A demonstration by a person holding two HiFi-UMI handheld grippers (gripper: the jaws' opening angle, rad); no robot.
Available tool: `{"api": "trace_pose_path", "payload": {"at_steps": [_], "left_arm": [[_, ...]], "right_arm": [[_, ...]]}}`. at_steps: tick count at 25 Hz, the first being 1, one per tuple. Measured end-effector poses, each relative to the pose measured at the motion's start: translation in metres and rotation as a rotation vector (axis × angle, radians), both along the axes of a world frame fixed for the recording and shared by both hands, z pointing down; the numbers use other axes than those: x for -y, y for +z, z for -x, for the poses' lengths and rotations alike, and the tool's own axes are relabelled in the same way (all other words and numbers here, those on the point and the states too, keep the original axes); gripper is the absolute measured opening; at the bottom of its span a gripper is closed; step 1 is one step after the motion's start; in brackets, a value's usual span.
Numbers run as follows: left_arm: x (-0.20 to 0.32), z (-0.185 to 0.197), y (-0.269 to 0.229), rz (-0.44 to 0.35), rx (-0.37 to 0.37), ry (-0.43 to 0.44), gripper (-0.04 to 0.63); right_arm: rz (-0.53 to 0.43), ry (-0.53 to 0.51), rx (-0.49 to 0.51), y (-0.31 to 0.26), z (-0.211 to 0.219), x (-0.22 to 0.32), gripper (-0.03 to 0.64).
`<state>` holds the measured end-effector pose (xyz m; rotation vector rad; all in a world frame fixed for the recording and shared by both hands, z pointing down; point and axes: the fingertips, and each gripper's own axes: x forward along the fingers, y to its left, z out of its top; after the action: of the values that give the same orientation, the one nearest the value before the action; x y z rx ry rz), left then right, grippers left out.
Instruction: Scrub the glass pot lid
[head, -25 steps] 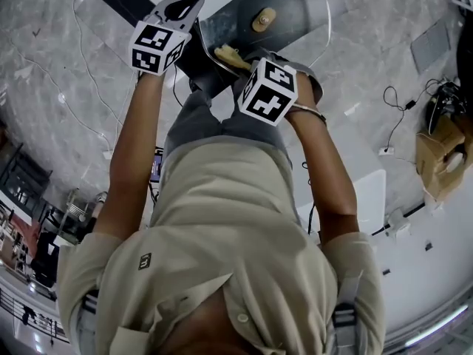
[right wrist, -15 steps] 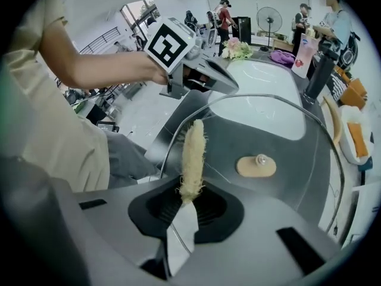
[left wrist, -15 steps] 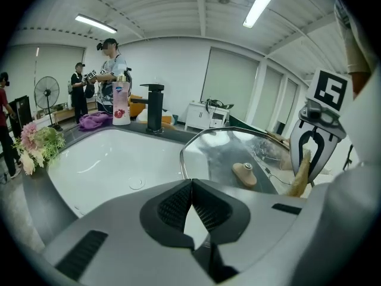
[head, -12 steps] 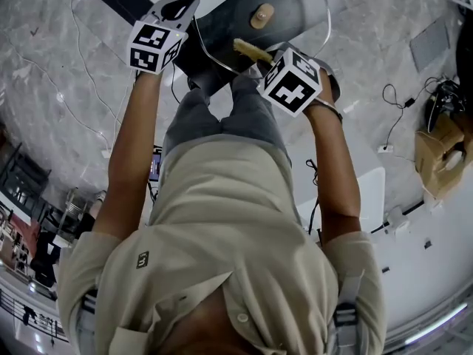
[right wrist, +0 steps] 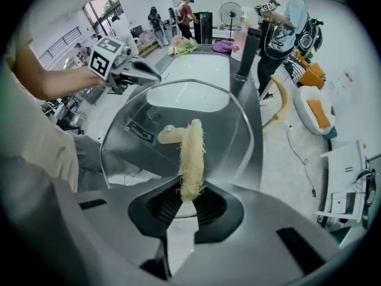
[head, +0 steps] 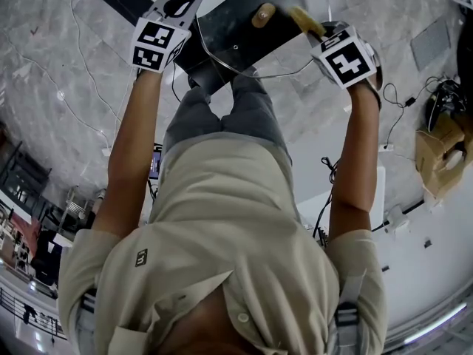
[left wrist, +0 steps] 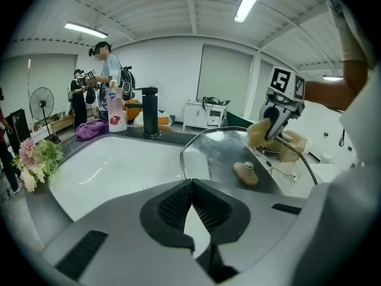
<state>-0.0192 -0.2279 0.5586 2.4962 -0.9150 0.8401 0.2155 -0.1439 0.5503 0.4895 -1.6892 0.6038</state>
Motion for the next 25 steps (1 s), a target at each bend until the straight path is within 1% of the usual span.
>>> {"api": "trace_pose_path", "payload": {"at_steps": [3, 5, 9, 13, 16, 18, 21, 25], "left_arm": [[-0.001, -0.001, -0.006, -0.012, 0.000, 0.010, 0.015], [-0.001, -0.002, -0.011, -0.018, -0.001, 0.014, 0.015], [0.002, -0.001, -0.016, -0.041, 0.027, 0.036, 0.017], [0.000, 0.000, -0.020, -0.040, 0.024, 0.051, 0.016], [0.006, 0.000, -0.025, -0.068, 0.051, 0.070, 0.017], [0.008, 0.003, -0.028, -0.081, 0.064, 0.070, 0.016], [0.010, 0.011, -0.034, -0.079, 0.051, 0.052, 0.015], [0.011, 0.020, -0.047, -0.077, 0.014, 0.036, 0.015]], "right_arm": [[-0.039, 0.040, -0.037, -0.003, -0.020, 0.022, 0.051], [-0.061, 0.047, -0.063, -0.002, -0.028, 0.033, 0.051], [-0.034, 0.063, -0.032, 0.009, -0.021, 0.032, 0.051], [-0.053, 0.088, -0.025, 0.007, -0.014, 0.032, 0.051], [-0.046, 0.115, -0.003, 0.008, -0.012, 0.028, 0.051], [-0.058, 0.132, 0.003, 0.004, -0.012, 0.028, 0.051], [-0.082, 0.151, 0.012, -0.002, -0.010, 0.030, 0.051], [-0.126, 0.182, 0.034, -0.017, -0.007, 0.037, 0.051]]}}
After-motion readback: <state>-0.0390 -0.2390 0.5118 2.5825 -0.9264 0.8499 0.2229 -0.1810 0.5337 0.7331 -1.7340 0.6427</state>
